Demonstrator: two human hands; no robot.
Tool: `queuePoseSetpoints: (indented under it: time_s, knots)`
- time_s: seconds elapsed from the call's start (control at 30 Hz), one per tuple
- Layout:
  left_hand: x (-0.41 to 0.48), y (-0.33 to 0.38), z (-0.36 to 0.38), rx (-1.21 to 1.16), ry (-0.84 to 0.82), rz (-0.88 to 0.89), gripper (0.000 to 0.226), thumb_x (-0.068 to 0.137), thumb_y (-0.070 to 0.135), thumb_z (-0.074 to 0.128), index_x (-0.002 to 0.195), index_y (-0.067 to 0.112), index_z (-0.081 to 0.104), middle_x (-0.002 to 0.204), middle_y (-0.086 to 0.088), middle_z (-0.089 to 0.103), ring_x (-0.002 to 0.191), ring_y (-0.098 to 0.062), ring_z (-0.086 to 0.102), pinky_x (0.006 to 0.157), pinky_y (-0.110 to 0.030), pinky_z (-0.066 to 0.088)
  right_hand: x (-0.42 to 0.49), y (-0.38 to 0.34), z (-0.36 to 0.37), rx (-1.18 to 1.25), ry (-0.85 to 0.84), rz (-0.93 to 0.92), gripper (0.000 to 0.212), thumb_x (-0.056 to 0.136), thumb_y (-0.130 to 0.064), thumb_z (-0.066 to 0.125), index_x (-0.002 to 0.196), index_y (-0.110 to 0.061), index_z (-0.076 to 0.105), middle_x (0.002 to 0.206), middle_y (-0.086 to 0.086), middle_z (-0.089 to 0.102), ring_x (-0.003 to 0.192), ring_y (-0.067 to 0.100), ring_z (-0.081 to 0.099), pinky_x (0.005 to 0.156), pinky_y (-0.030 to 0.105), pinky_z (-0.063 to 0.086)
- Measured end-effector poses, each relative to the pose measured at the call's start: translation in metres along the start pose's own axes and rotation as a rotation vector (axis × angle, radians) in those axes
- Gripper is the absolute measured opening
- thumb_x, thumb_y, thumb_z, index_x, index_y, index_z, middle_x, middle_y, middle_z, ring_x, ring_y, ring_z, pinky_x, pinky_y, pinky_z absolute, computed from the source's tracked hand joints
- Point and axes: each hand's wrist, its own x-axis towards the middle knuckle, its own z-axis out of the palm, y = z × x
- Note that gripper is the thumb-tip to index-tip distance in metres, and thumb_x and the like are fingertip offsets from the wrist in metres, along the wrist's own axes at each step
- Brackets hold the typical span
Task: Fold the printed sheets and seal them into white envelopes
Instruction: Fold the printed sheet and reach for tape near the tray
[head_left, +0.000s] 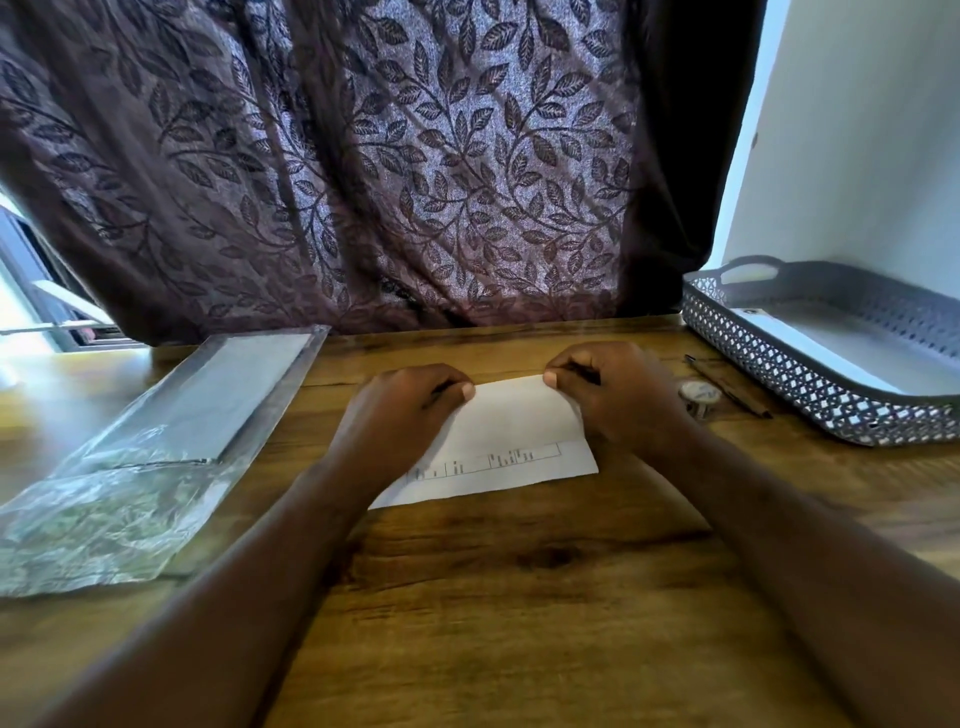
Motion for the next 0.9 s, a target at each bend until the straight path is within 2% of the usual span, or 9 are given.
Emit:
queuePoseSetpoints:
  time_s: [0.13,0.37,0.53,0.6,0.73,0.83,0.9]
  knots:
    - [0.001,0.002,0.001,0.053,-0.002,0.051,0.021,0.101,0.04,0.052,0.098,0.028,0.069,0.083,0.013,0.069,0.072,-0.01,0.062,0.063,-0.034,0.053,-0.002,-0.007,0.002,0.026,0.027,-0.041,0.011,0.095,-0.024,0.066,0.097,-0.022,0.077,0.085,-0.018,0.068,0.073,-0.014,0.056,0.063,-0.001,0.039]
    - [0.004,-0.014,-0.006,0.069,-0.041,-0.018,0.022,0.099,0.041,0.053,0.1,0.03,0.072,0.088,0.012,0.072,0.076,-0.01,0.063,0.068,-0.039,0.057,0.001,0.011,-0.001,0.127,0.032,-0.006,0.01,0.094,-0.018,0.069,0.096,-0.019,0.079,0.089,-0.012,0.075,0.082,-0.003,0.066,0.064,0.009,0.045]
    - [0.006,-0.03,-0.009,0.044,-0.048,-0.084,0.019,0.097,0.036,0.058,0.098,0.028,0.075,0.09,0.009,0.073,0.079,-0.011,0.064,0.072,-0.04,0.057,0.003,0.023,-0.006,0.114,0.065,0.045,0.011,0.093,-0.02,0.07,0.097,-0.018,0.079,0.089,-0.011,0.075,0.081,-0.005,0.064,0.063,0.005,0.043]
    - [0.006,-0.035,-0.01,0.021,-0.054,-0.092,0.018,0.097,0.032,0.059,0.095,0.025,0.076,0.087,0.008,0.073,0.078,-0.011,0.064,0.071,-0.041,0.056,0.003,0.027,-0.008,0.115,0.068,0.057,0.01,0.093,-0.019,0.07,0.098,-0.017,0.079,0.089,-0.011,0.075,0.081,-0.006,0.064,0.065,0.009,0.045]
    - [0.005,-0.046,-0.009,-0.056,-0.057,-0.133,0.017,0.096,0.027,0.062,0.088,0.021,0.075,0.085,0.007,0.073,0.077,-0.015,0.066,0.07,-0.047,0.056,0.004,0.032,-0.009,0.094,0.035,0.08,0.011,0.094,-0.019,0.069,0.099,-0.018,0.079,0.09,-0.013,0.073,0.079,-0.011,0.06,0.063,0.001,0.04]
    - [0.004,-0.052,-0.009,-0.2,-0.048,-0.251,0.017,0.096,0.027,0.063,0.086,0.02,0.075,0.085,0.006,0.075,0.079,-0.019,0.071,0.074,-0.053,0.059,0.004,0.035,-0.009,0.114,0.029,0.109,0.011,0.094,-0.021,0.068,0.099,-0.019,0.078,0.09,-0.014,0.073,0.081,-0.009,0.062,0.064,0.006,0.041]
    - [0.003,-0.049,-0.01,-0.279,-0.051,-0.325,0.015,0.096,0.027,0.063,0.086,0.024,0.074,0.087,0.005,0.076,0.079,-0.019,0.073,0.077,-0.052,0.06,0.004,0.035,-0.008,0.104,0.018,0.124,0.011,0.094,-0.022,0.068,0.099,-0.02,0.078,0.089,-0.016,0.071,0.081,-0.008,0.062,0.064,0.01,0.042]
